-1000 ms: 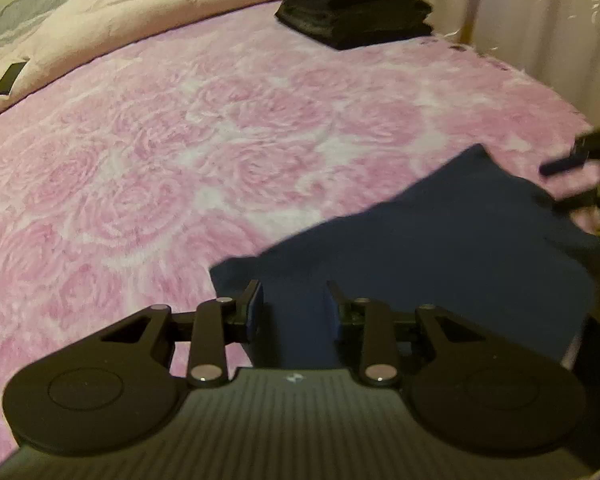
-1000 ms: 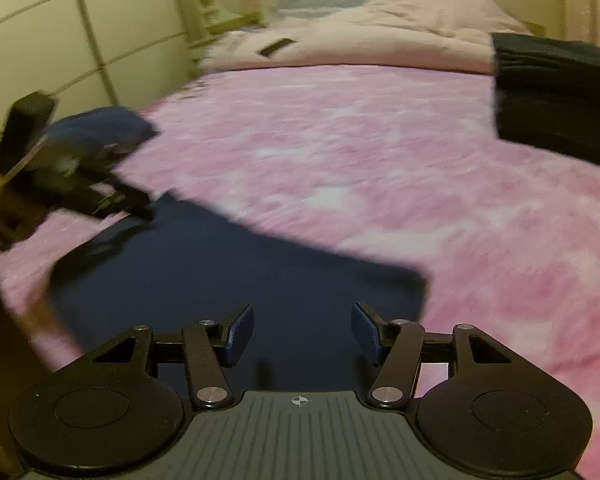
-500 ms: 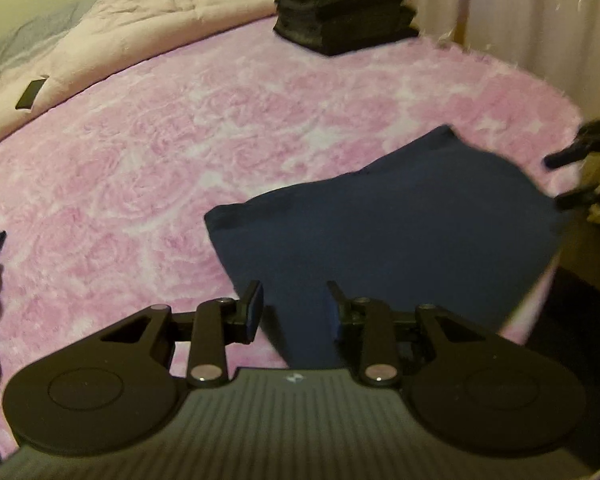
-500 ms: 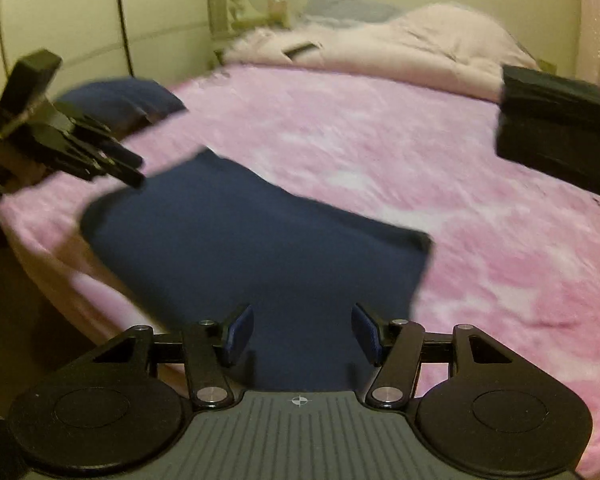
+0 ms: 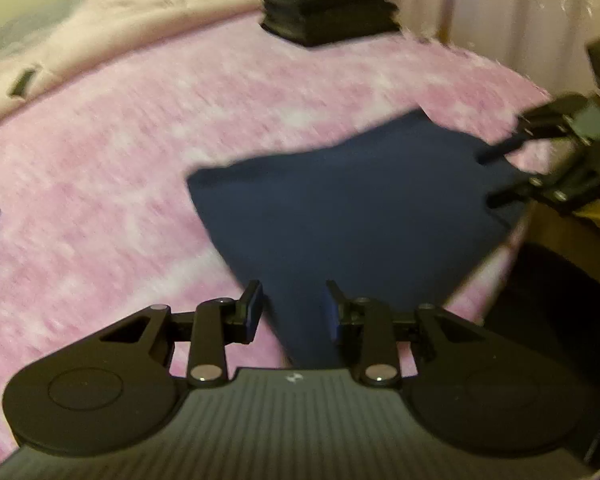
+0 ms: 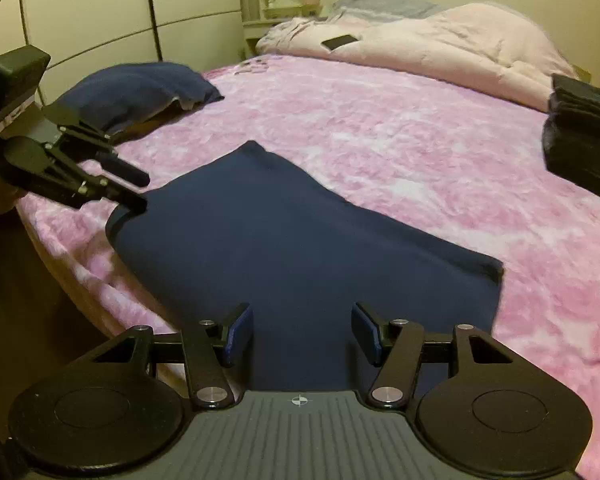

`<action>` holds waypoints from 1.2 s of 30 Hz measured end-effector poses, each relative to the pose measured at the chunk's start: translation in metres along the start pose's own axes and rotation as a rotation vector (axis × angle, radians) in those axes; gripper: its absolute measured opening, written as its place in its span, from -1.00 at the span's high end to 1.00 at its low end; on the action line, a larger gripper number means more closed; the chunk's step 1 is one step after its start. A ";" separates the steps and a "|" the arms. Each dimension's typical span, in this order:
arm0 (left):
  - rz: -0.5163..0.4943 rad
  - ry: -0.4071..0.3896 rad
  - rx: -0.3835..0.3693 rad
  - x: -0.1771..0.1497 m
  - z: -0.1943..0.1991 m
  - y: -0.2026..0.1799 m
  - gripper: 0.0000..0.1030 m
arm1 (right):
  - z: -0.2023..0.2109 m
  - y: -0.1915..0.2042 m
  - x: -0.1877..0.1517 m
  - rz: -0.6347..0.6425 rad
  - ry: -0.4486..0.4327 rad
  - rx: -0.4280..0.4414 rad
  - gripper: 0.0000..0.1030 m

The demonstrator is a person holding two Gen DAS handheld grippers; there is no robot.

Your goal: Fold clothes

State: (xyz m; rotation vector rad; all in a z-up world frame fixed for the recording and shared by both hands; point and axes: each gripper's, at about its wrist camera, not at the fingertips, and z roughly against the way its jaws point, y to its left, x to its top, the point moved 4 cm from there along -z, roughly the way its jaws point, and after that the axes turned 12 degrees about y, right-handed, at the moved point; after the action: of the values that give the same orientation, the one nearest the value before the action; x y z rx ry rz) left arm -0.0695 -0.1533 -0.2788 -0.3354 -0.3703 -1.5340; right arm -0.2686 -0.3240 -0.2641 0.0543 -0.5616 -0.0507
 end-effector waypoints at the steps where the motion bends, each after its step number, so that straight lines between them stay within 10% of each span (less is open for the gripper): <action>1: -0.006 0.003 0.000 -0.003 -0.004 -0.001 0.47 | -0.008 0.001 0.001 0.012 0.035 0.002 -0.13; 23: 0.119 0.008 -0.103 -0.006 -0.013 0.020 0.30 | -0.178 0.022 0.187 0.101 0.123 0.185 0.06; 36: 0.193 -0.076 -0.028 -0.022 -0.002 0.009 0.28 | -0.064 0.015 0.110 0.047 -0.016 0.093 0.01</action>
State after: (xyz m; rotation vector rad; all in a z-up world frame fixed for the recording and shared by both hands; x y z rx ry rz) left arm -0.0607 -0.1342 -0.2898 -0.4401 -0.3659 -1.3413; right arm -0.1411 -0.3135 -0.2587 0.1317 -0.5808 0.0208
